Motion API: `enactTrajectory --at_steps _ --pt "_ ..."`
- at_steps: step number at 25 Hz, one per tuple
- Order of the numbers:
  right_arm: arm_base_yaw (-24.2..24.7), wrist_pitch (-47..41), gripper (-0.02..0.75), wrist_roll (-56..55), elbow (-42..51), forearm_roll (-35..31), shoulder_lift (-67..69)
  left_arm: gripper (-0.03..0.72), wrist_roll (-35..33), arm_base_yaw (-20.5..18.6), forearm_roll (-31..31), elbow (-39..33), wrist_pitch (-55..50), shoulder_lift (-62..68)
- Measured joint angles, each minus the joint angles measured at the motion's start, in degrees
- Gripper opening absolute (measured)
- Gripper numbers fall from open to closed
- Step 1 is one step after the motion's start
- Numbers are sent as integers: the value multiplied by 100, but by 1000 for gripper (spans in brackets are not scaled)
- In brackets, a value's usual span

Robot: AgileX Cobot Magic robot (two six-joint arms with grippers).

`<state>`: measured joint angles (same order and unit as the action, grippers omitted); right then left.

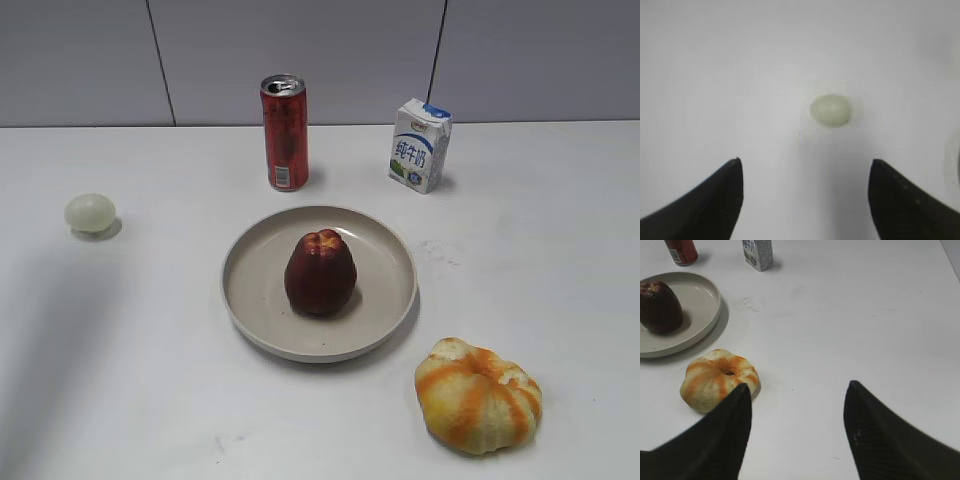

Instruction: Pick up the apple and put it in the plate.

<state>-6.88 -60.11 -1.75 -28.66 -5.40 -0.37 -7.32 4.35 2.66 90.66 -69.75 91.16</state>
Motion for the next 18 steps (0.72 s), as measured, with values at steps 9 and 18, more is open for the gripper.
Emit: enactTrajectory --at_steps 9,18 --pt "0 0 445 0 0 0 0 585 -6 -271 -230 -3564 568 -2763" --pt "0 0 445 -5 0 0 0 585 -6 -271 -181 -5479 359 -4939"
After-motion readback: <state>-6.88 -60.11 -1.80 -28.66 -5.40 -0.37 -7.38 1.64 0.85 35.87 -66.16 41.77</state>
